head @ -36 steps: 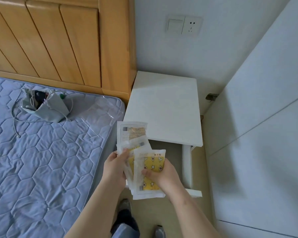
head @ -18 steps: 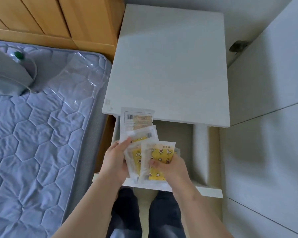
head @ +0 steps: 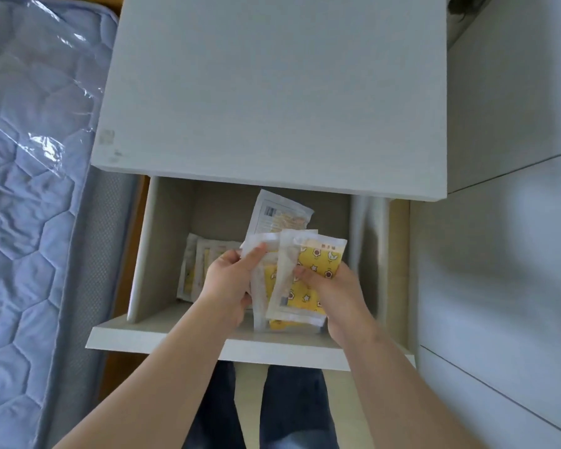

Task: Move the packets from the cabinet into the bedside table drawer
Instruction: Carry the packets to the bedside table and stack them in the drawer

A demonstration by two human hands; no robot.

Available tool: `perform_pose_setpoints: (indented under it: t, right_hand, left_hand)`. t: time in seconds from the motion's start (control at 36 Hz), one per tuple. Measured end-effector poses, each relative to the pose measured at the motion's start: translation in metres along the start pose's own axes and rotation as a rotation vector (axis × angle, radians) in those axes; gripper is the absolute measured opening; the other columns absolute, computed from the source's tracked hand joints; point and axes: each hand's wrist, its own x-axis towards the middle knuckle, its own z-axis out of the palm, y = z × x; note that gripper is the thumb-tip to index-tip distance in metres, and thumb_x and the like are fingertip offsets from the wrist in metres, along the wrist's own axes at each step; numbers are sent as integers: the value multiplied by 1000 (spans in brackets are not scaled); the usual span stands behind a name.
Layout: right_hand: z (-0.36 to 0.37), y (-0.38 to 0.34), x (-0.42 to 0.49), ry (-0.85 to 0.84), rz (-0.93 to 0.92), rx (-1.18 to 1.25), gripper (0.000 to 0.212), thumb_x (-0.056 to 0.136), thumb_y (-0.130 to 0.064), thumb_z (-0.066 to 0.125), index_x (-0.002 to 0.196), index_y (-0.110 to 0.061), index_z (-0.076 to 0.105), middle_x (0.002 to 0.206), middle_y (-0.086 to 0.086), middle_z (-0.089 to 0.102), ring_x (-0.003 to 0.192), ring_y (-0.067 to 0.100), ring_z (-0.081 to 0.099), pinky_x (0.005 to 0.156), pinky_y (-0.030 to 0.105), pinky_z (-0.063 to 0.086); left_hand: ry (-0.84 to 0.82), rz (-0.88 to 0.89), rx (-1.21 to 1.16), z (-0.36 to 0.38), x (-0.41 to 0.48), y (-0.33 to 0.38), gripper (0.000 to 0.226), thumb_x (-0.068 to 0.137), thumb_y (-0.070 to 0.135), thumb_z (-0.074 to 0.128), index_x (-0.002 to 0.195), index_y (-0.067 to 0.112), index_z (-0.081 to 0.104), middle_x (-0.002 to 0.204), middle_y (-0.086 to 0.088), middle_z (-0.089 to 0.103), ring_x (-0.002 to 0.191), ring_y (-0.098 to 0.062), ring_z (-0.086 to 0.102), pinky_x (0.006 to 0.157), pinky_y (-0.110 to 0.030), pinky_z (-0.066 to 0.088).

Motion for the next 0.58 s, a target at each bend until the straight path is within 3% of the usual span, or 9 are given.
perform_pose_setpoints:
  t: [0.17, 0.33, 0.44, 0.5, 0.58]
  right_hand:
    - [-2, 7, 20, 31, 33, 32, 19, 83, -6, 68, 89, -23, 66, 95, 0, 71, 94, 20, 66, 88, 41, 52]
    - [-10, 23, 41, 175, 15, 78, 21, 86, -2, 63, 94, -21, 64, 90, -3, 67, 89, 19, 63, 82, 36, 51]
    - [-8, 32, 59, 220, 47, 45, 20, 86, 0, 62, 88, -20, 62, 99, 8, 67, 90, 25, 63, 84, 40, 51]
    - [-7, 35, 68, 245, 71, 24, 19, 87, 0, 61, 91, -19, 61, 99, 7, 66, 89, 25, 63, 80, 36, 52]
    - [-9, 36, 77, 277, 74, 29, 19, 89, 0, 58, 99, -16, 61, 93, 3, 62, 80, 18, 59, 62, 23, 47]
  left_hand:
    - [52, -19, 51, -1, 15, -6, 13, 91, 28, 59, 86, 16, 57, 90, -7, 69, 86, -25, 67, 84, -46, 55]
    - [154, 2, 187, -7, 37, -15, 17, 91, 26, 60, 80, 15, 55, 91, -8, 67, 93, -30, 66, 86, -48, 54]
    - [170, 23, 384, -3, 52, -30, 15, 88, 16, 62, 75, 15, 56, 92, -14, 68, 92, -36, 65, 82, -52, 55]
    - [153, 34, 453, 1, 61, -36, 17, 87, 12, 62, 74, 18, 55, 84, -6, 66, 88, -32, 66, 81, -48, 56]
    - [130, 42, 556, 4, 73, -38, 21, 86, 7, 63, 74, 21, 53, 76, 3, 59, 83, -25, 63, 76, -36, 55]
